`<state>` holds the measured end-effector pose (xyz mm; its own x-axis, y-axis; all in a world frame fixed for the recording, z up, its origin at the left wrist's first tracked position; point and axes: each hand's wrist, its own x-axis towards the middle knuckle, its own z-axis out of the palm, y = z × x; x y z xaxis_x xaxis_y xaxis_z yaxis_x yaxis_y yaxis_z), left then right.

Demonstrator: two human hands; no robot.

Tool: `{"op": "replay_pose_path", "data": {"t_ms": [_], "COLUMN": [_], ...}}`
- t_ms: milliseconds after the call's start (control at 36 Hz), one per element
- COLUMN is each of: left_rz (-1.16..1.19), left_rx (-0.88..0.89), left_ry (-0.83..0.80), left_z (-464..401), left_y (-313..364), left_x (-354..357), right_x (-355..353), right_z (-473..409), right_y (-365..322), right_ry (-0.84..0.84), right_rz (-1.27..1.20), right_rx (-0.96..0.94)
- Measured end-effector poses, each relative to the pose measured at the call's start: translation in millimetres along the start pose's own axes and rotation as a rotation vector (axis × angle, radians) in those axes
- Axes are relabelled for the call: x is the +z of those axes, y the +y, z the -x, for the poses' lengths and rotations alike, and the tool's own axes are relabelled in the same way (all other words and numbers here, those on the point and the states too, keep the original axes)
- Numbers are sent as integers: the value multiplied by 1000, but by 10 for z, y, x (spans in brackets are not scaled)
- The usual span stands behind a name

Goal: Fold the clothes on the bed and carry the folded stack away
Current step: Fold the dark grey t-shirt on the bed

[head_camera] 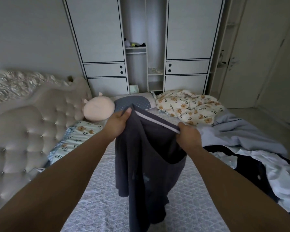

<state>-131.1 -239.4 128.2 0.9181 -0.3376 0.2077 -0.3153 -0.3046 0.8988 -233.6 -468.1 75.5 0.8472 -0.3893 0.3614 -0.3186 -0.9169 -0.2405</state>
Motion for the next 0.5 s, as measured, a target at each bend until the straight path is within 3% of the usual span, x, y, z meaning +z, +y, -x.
{"op": "replay_pose_path", "data": {"t_ms": [111, 222, 417, 500], "left_rz": [-227, -356, -320, -181], "left_rx": [61, 62, -100, -128], "left_ry": [112, 173, -12, -76], "left_z": [-49, -100, -153, -158], "left_y": [-51, -169, -305, -283], "left_x": [-65, -139, -168, -154], "right_x": [-132, -277, -419, -483], "right_z": [-114, -207, -313, -319], "right_y": [150, 359, 538, 542], "right_ry": [34, 24, -102, -121], "right_rz": [159, 120, -531, -641], "right_rx": [55, 212, 380, 347]}}
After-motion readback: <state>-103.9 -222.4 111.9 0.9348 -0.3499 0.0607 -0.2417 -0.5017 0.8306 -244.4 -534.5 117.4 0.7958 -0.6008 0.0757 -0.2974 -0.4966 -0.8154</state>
